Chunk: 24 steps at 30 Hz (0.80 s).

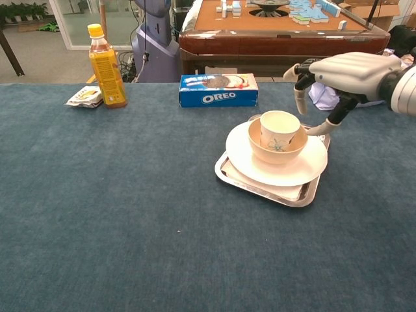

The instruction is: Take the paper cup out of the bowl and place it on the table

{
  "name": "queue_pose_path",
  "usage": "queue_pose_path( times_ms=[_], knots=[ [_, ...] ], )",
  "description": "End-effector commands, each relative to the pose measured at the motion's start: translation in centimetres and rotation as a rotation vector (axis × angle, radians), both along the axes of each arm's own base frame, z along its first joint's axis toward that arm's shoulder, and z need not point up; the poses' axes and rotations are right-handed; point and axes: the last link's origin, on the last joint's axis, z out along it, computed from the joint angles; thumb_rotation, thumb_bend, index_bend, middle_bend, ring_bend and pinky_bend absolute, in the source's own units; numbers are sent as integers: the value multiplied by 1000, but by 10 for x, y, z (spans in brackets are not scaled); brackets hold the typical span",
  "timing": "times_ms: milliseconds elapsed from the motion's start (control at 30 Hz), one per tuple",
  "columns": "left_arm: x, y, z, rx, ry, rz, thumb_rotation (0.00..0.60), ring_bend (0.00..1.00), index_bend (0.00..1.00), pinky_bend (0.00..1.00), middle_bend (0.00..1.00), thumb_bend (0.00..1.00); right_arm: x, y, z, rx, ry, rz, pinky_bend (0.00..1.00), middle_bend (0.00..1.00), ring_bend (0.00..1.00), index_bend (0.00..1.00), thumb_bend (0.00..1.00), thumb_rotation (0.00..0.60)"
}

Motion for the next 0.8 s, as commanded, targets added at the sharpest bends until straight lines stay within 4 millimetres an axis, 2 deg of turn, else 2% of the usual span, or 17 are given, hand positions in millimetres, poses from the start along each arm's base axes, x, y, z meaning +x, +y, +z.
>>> queue_pose_path(
  times_ms=[33,800],
  knots=[
    [0,0,1,1,-1,0,600,258,508,419,403,416,0,-1,-4,4,4,-4,138,99,12,495,261,600],
    [-1,-1,4,10,-14,4,600,258,507,419,403,417,11,-6,-33,29,-7,-2,137,99,9,495,286,600]
  ],
)
